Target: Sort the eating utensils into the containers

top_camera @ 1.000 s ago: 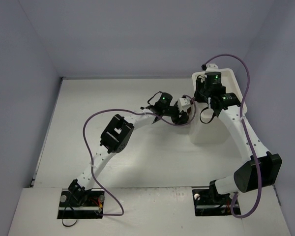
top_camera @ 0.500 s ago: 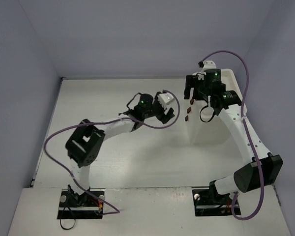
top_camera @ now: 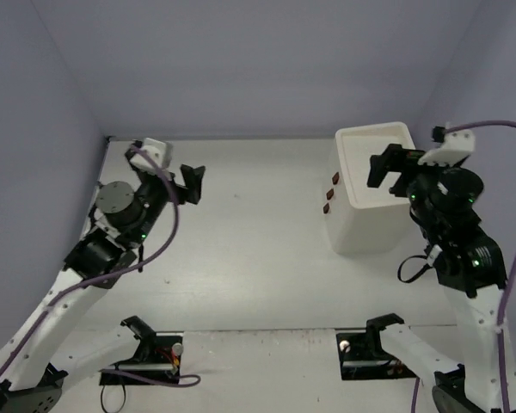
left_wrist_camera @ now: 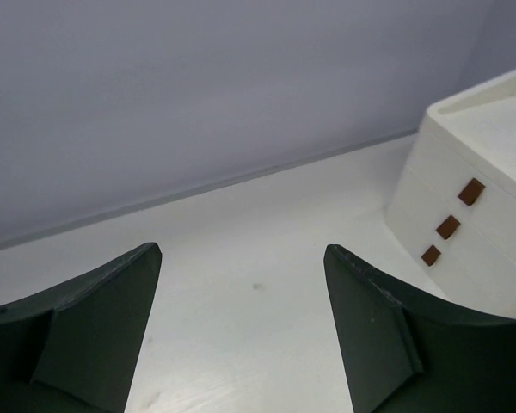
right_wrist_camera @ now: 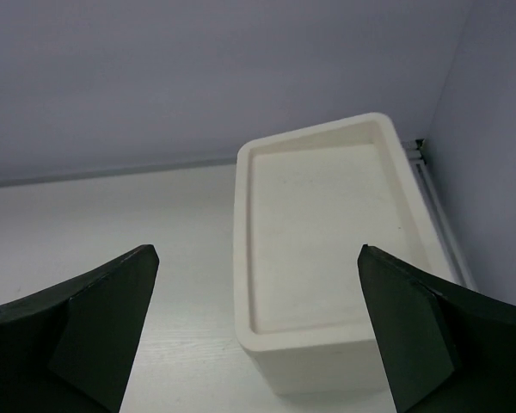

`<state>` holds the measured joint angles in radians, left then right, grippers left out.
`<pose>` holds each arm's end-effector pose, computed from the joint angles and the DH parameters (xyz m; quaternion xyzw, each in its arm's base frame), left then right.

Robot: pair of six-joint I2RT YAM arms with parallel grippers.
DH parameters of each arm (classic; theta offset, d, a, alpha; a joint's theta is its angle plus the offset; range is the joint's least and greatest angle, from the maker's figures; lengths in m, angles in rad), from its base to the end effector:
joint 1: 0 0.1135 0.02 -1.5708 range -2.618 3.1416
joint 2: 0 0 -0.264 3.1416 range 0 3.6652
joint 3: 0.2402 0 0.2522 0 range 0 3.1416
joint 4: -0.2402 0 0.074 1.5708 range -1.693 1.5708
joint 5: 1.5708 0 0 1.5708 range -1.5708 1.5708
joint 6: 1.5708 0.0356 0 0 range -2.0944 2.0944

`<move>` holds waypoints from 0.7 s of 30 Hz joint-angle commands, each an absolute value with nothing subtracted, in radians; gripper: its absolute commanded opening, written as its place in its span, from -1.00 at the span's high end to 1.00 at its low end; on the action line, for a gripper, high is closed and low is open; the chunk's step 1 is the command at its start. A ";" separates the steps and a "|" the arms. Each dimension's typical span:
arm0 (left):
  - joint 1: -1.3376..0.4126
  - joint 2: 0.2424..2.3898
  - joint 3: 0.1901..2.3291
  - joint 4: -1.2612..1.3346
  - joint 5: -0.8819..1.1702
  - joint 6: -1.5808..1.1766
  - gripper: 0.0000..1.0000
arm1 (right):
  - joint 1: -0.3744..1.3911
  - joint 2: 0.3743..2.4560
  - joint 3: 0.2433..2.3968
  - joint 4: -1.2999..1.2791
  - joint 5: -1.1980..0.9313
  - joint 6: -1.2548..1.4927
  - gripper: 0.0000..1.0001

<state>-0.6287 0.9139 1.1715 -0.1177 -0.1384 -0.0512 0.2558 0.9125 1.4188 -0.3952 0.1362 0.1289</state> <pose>0.1554 -0.1069 0.4582 0.1363 0.6422 -0.2083 0.7250 0.1485 0.0338 0.5057 0.0084 0.6671 0.0976 0.7385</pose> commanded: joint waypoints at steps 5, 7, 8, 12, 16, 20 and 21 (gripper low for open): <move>-0.624 0.495 1.112 -0.570 -0.427 -0.079 -0.55 | 0.253 0.661 1.290 -0.359 0.275 0.080 -1.00; -0.624 0.412 1.077 -0.608 -0.449 -0.101 -0.56 | 0.253 0.619 1.260 -0.359 0.277 0.073 -1.00; -0.624 0.384 1.060 -0.619 -0.453 -0.108 -0.56 | 0.253 0.604 1.247 -0.359 0.282 0.071 -1.00; -0.626 0.311 0.999 -0.667 -0.472 -0.129 -0.57 | 0.255 0.560 1.208 -0.359 0.296 0.059 -1.00; -0.625 0.267 0.929 -0.676 -0.523 -0.158 -0.58 | 0.262 0.528 1.169 -0.352 0.310 0.048 -1.00; -0.626 0.246 0.862 -0.658 -0.562 -0.162 -0.59 | 0.267 0.519 1.145 -0.343 0.308 0.044 -1.00; -0.626 0.246 0.844 -0.651 -0.565 -0.160 -0.59 | 0.268 0.520 1.144 -0.342 0.308 0.044 -1.00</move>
